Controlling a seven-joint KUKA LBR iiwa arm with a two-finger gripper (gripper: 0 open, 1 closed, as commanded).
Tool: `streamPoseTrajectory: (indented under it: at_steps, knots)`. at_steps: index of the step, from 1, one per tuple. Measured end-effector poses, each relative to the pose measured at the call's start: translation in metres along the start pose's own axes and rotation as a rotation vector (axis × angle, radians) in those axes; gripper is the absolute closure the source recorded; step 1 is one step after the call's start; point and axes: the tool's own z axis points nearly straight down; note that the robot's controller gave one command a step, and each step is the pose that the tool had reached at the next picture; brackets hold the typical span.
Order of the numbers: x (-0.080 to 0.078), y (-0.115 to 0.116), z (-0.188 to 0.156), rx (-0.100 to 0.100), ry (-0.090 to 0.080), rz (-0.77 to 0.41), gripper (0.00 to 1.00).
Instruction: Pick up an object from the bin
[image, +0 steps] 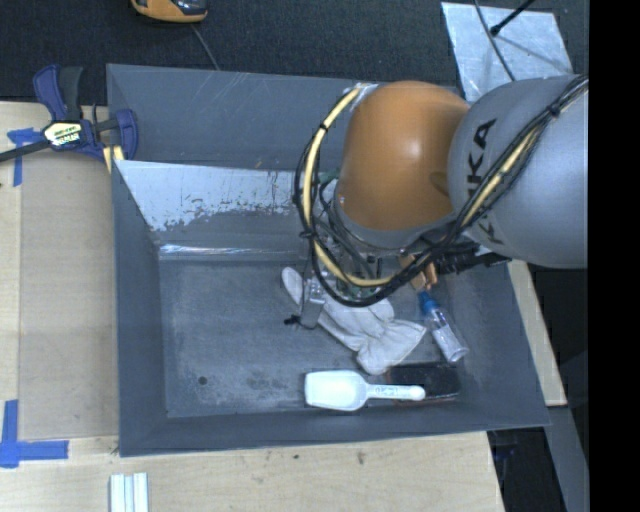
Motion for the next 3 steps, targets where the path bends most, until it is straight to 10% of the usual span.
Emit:
streamPoseTrajectory:
  at_steps: [3]
  knots:
    - [-0.041,-0.038,0.072,0.001,0.007,0.088,0.0]
